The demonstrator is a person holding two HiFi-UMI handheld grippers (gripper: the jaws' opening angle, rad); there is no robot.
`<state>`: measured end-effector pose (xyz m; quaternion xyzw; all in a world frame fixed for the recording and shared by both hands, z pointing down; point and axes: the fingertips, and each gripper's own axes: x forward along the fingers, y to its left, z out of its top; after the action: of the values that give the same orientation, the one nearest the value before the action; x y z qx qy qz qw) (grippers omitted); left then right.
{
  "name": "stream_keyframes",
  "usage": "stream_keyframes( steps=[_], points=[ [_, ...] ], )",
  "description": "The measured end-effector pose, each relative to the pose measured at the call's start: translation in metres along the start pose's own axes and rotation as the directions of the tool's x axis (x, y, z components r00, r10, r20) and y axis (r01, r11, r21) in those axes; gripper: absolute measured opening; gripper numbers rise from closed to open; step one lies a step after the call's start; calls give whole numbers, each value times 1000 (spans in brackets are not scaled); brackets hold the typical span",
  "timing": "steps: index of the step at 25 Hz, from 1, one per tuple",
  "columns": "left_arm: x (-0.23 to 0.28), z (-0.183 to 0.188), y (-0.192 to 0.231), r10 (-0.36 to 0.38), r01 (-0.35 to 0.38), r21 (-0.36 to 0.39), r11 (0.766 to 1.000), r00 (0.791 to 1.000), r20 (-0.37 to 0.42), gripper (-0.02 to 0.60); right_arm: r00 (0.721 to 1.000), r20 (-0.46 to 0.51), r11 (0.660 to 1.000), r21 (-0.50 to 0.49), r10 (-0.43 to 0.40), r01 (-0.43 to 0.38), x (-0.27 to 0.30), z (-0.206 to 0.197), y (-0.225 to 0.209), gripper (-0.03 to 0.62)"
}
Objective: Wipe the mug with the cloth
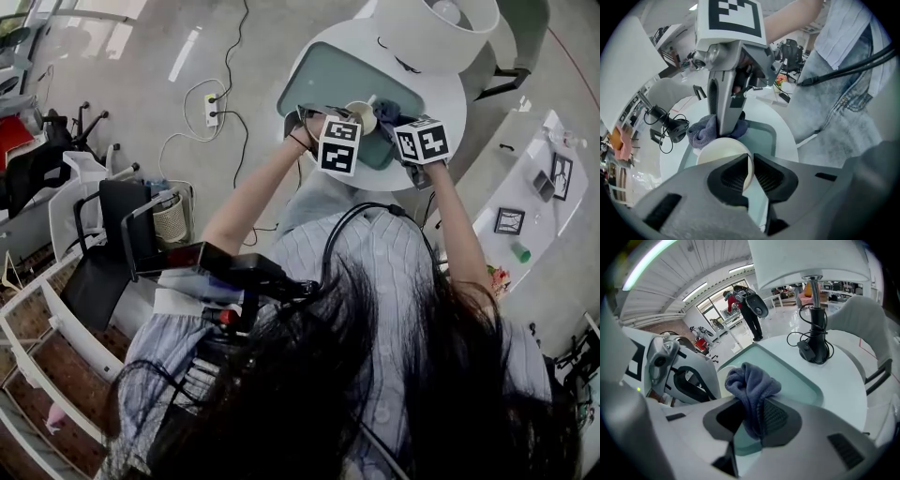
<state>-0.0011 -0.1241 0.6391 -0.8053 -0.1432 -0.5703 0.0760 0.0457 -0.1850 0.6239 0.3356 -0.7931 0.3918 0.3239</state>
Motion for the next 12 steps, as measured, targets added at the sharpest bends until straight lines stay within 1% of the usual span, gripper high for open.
stream_keyframes(
  steps=[4, 6, 7, 9, 12],
  points=[
    [-2, -6, -3, -33, 32, 84, 996, 999, 14, 51, 1000, -2, 1000, 12, -18, 18, 4, 4, 2, 98],
    [-4, -9, -1, -30, 29, 108, 994, 1000, 9, 51, 1000, 3, 999, 22, -23, 23, 6, 7, 3, 98],
    [-5, -10, 0, -22, 21, 109, 994, 1000, 10, 51, 1000, 8, 999, 31, -27, 27, 7, 9, 4, 98],
    [-6, -11, 3, -2, 0, 79, 997, 1000, 24, 51, 999, 17, 998, 54, -35, 34, 8, 11, 4, 100],
    [-8, -10, 5, 32, -33, 3, 999, 998, 55, 51, 998, 26, 995, 81, -55, 53, 7, 10, 3, 98]
  ],
)
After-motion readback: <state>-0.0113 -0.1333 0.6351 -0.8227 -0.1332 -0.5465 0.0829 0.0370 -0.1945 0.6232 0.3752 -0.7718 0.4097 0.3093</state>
